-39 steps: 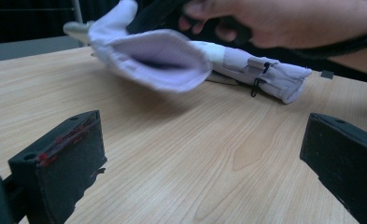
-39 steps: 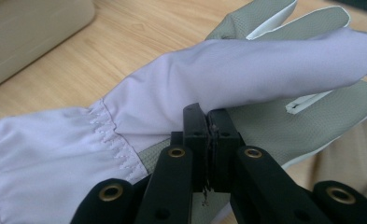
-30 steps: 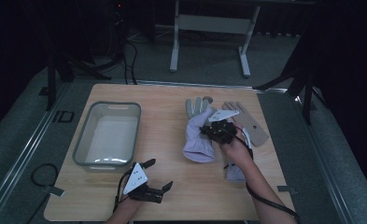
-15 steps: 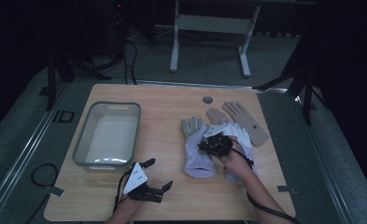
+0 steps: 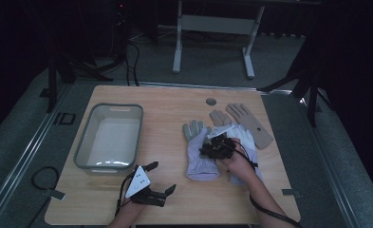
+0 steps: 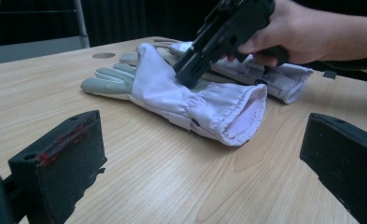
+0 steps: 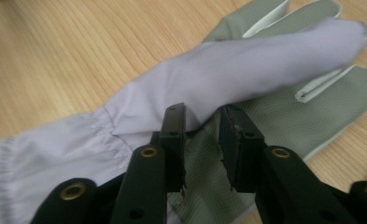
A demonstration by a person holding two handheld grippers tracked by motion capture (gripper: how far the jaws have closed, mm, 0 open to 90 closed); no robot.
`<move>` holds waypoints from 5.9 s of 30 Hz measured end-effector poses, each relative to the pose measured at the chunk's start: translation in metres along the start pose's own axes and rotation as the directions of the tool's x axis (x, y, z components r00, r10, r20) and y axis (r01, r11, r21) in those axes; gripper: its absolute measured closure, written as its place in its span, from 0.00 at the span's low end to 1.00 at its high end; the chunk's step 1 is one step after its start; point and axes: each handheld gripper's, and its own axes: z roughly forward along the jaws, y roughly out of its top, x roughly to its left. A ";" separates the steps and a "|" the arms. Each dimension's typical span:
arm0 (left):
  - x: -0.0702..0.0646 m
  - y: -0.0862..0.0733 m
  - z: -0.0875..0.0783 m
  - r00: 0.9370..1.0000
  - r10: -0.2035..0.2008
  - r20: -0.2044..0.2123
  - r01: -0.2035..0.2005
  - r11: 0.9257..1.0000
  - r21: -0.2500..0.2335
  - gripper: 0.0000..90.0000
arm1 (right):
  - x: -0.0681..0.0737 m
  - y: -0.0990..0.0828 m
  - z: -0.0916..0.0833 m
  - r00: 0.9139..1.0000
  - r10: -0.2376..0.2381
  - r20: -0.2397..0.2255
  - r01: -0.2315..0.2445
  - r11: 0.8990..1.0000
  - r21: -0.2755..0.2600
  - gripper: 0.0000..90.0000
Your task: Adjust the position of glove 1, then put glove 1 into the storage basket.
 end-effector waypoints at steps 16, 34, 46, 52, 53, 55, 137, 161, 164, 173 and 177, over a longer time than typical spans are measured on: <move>0.000 0.000 0.000 1.000 0.000 0.001 0.000 1.000 0.000 0.00 | -0.021 -0.011 -0.080 0.991 0.119 0.057 -0.106 0.976 -0.192 0.52; 0.000 0.000 0.000 1.000 -0.001 0.000 0.001 1.000 0.000 0.00 | -0.048 -0.071 -0.116 0.968 0.200 0.150 -0.175 0.970 -0.166 0.54; 0.000 0.000 0.000 1.000 -0.004 0.002 0.004 1.000 0.002 0.00 | -0.056 -0.100 -0.094 0.967 0.193 0.166 -0.183 0.980 -0.076 0.56; 0.000 0.000 0.000 1.000 -0.002 0.001 0.002 1.000 0.003 0.00 | -0.065 -0.109 -0.076 0.968 0.208 0.143 -0.205 0.978 -0.034 0.61; 0.000 0.000 0.000 1.000 -0.002 0.001 0.002 1.000 0.003 0.00 | -0.065 -0.110 -0.076 0.969 0.206 0.139 -0.203 0.979 -0.035 0.63; 0.000 0.000 0.000 1.000 0.000 0.002 0.000 1.000 0.004 0.00 | -0.064 -0.112 -0.075 0.968 0.215 0.126 -0.212 0.977 -0.039 0.68; 0.000 0.000 0.000 1.000 -0.004 0.000 0.004 1.000 -0.006 0.00 | 0.018 0.027 -0.028 0.967 0.211 0.143 -0.215 0.976 0.015 0.87; -0.001 0.001 0.002 1.000 -0.008 -0.017 0.009 0.999 0.032 0.00 | 0.015 0.011 -0.034 0.968 0.248 0.041 -0.241 0.962 -0.128 0.23; -0.003 0.004 0.005 0.999 -0.021 -0.036 0.023 0.998 0.060 0.00 | 0.015 0.009 -0.041 0.971 0.241 0.013 -0.235 0.958 -0.163 0.19; -0.005 0.024 0.014 0.996 -0.056 -0.066 0.063 0.992 0.110 0.00 | 0.010 -0.020 -0.066 0.991 0.128 0.027 -0.114 0.950 -0.291 0.16; -0.006 0.034 0.018 0.996 -0.078 -0.051 0.084 0.989 0.126 0.00 | 0.007 -0.031 -0.075 0.992 0.113 0.064 -0.086 0.940 -0.329 0.16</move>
